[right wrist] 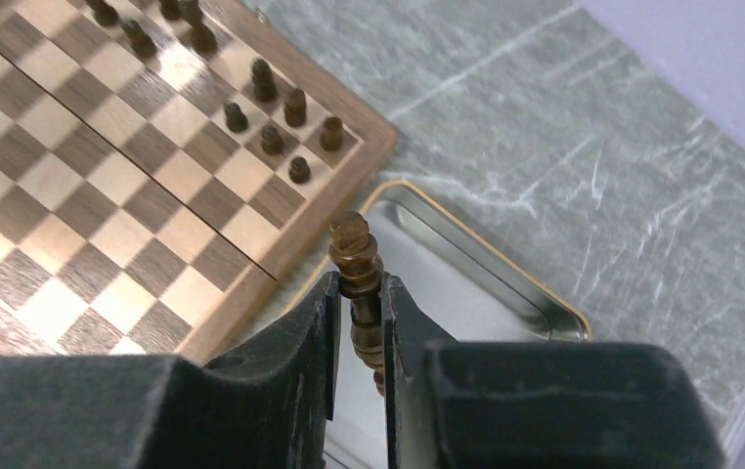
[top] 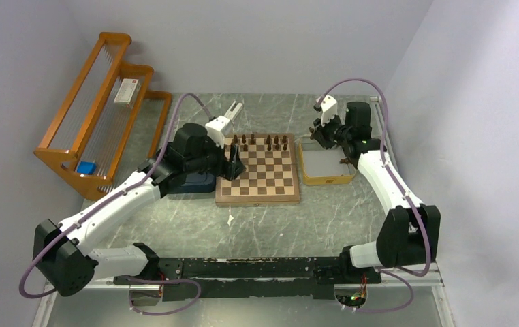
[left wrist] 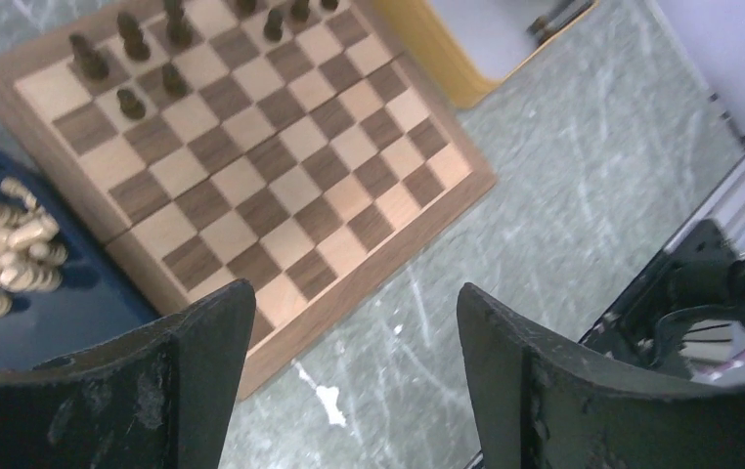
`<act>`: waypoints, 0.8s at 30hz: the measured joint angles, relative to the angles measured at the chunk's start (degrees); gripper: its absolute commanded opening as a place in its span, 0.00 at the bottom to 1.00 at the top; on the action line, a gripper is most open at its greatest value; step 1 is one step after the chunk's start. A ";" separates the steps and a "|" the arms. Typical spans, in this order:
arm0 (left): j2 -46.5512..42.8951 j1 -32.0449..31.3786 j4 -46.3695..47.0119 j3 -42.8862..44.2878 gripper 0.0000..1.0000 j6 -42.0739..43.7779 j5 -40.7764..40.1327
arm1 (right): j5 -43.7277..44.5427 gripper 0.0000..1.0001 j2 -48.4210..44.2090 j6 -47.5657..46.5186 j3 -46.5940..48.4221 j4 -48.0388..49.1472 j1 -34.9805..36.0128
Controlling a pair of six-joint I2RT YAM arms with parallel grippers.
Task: Set up the chess pieces on the board
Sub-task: Pick up the chess piece from the storage box.
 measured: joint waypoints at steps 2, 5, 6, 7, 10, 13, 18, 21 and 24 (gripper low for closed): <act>1.11 0.00 0.76 2.36 0.78 -1.64 0.98 | -1.86 0.12 -1.97 1.53 -1.31 1.81 0.00; 2.91 0.04 2.54 5.01 0.77 -3.76 2.62 | -3.91 0.11 -3.06 3.69 -2.10 3.85 0.04; 3.58 0.07 3.10 5.66 0.77 -4.26 3.02 | -4.55 0.11 -3.28 4.57 -2.43 4.59 0.09; 4.28 0.09 3.52 6.25 0.76 -4.61 3.43 | -5.05 0.10 -3.45 5.38 -2.75 5.25 0.09; 7.13 0.17 4.96 8.09 0.76 -5.84 4.57 | -6.45 0.10 -4.48 7.89 -4.72 7.02 0.09; 9.18 0.68 6.60 8.35 0.73 -7.17 6.71 | -7.61 0.10 -5.49 10.67 -6.40 8.13 0.13; 9.88 1.92 11.02 7.19 0.75 -9.60 11.45 | -9.77 0.09 -6.71 15.96 -7.56 10.34 0.17; 9.92 2.27 11.96 7.17 0.75 -9.55 11.74 | -11.28 0.10 -6.82 19.08 -7.56 11.85 0.37; 10.29 2.86 11.98 7.58 0.74 -9.35 12.09 | -12.83 0.10 -6.84 21.16 -7.76 12.74 0.98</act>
